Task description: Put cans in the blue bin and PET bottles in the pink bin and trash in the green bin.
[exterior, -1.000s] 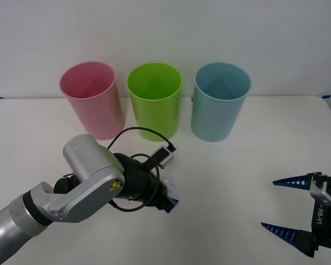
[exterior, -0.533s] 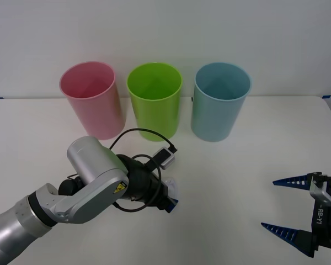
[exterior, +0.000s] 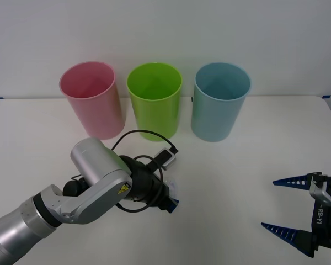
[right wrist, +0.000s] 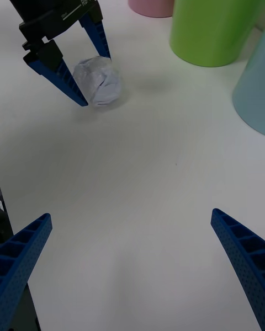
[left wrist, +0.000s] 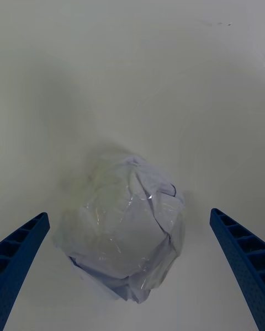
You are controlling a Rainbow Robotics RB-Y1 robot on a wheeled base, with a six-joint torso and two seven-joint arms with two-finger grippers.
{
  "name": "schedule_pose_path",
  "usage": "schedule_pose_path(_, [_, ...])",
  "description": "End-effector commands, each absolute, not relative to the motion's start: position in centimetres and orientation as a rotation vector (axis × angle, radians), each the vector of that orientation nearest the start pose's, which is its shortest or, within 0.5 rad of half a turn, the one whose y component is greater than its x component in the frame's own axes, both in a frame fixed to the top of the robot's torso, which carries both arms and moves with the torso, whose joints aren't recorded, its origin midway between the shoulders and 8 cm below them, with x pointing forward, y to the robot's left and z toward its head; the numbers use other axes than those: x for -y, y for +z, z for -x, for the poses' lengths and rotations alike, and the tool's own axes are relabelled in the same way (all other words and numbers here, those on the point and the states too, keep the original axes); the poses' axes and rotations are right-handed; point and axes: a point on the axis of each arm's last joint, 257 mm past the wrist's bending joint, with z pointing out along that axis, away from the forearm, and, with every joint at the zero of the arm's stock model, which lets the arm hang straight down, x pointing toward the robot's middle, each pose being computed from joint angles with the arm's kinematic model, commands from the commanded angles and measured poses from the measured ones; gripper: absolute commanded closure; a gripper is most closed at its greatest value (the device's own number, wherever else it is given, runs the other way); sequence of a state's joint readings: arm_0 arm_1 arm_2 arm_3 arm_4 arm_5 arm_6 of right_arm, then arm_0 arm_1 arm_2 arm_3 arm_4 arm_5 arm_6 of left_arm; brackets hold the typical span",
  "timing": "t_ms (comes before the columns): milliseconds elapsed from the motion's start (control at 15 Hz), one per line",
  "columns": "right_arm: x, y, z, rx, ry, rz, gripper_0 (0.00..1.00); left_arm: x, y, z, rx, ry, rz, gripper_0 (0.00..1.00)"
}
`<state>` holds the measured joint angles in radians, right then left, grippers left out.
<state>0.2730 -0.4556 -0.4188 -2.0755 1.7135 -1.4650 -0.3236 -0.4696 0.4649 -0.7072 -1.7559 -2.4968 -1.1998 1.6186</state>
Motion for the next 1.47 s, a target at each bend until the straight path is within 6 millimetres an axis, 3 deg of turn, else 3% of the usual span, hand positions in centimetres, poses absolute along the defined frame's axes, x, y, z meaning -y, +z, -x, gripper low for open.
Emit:
schedule_pose_path(67, [24.63, -23.48, -31.7, -1.833, 0.407, 1.217, 0.0, -2.34, -33.5, -41.32, -2.388, -0.3, -1.074, 0.0])
schedule_pose_path(467, [24.63, -23.48, -31.7, -1.833, 0.407, 1.217, 0.0, -1.97, -33.77, -41.56, -2.388, -0.294, -1.067, 0.03])
schedule_pose_path(533, [24.63, -23.48, -31.7, -1.833, 0.407, 1.217, 0.0, -2.0, -33.81, -41.57, -2.387, -0.29, -1.069, 0.21])
schedule_pose_path(600, [24.63, -23.48, -31.7, -1.833, 0.407, 1.217, 0.0, -2.06, -33.77, -41.67, -2.386, -0.286, -1.067, 0.84])
schedule_pose_path(667, [24.63, -23.48, -31.7, -1.833, 0.407, 1.217, 0.0, -2.06, -33.72, -41.77, -2.382, -0.284, -1.066, 1.0])
schedule_pose_path(1467, [24.63, -23.48, -31.7, -1.833, 0.407, 1.217, 0.0, -1.75, -33.43, -42.07, -2.341, -0.309, -1.076, 1.0])
